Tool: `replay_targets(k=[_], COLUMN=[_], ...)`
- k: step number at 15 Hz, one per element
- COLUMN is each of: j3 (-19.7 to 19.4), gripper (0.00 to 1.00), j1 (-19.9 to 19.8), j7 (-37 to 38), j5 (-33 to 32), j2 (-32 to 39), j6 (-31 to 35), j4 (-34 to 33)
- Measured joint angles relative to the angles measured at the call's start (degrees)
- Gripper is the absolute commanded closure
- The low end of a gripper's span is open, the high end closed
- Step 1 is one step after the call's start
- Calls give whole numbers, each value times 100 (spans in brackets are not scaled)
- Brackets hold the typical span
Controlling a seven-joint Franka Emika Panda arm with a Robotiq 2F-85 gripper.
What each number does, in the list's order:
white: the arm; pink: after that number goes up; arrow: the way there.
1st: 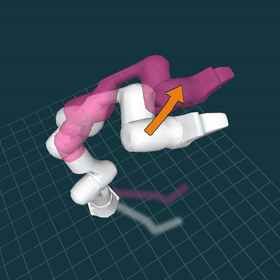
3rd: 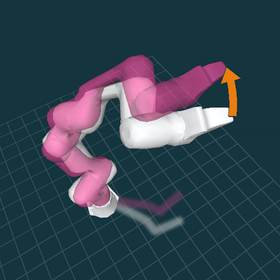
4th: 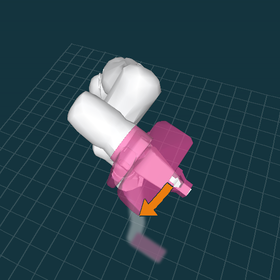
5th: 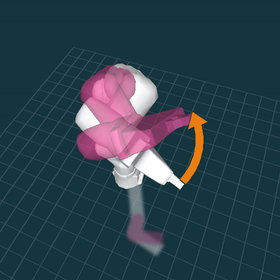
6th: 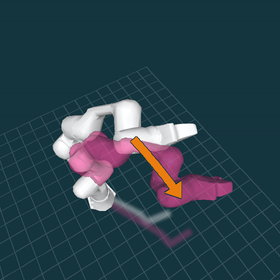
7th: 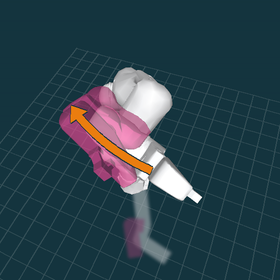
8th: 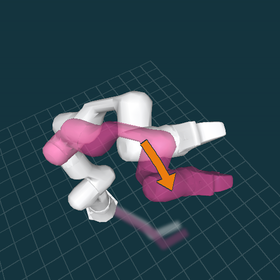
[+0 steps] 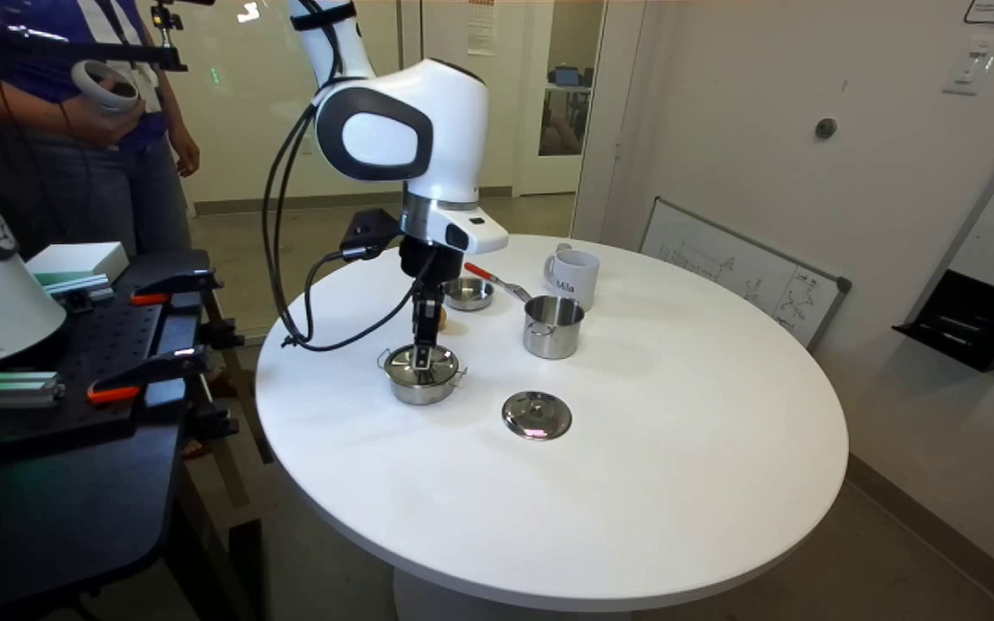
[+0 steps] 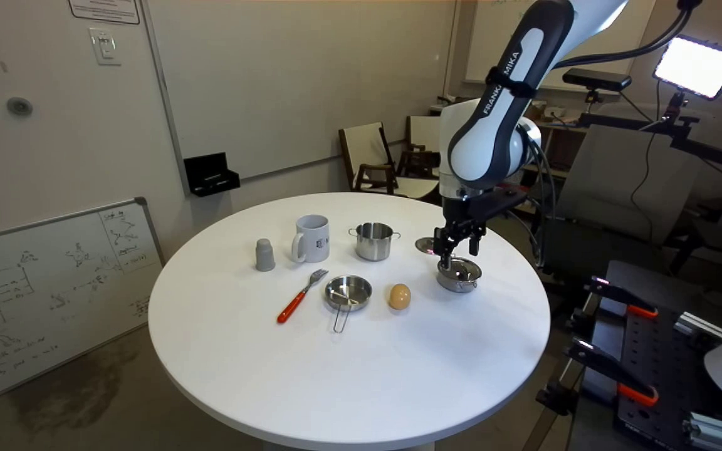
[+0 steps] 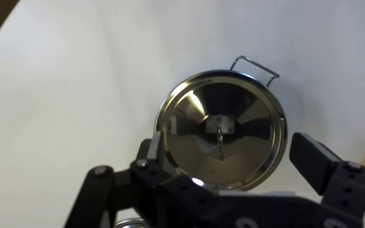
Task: Remove the lid from the silver pot
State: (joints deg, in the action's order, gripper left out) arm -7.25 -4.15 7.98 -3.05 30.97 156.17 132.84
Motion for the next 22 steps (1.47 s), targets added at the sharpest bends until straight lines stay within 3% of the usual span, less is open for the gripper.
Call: replay_targets(k=[6,8,9,17,18,22], j3=[108,108,105,99,99,91], gripper=[0,14,33,95,100,100], j1=[-136,-164,-175,-194,-193,-193], j7=[-130,-130,-130,-131,-131,-131], j5=[167,167,167,167,167,167], j2=[131,144,145,154,151,137], j6=[0,0,0,0,0,-3], j4=[-42,-68,-84,-168,-177,-178])
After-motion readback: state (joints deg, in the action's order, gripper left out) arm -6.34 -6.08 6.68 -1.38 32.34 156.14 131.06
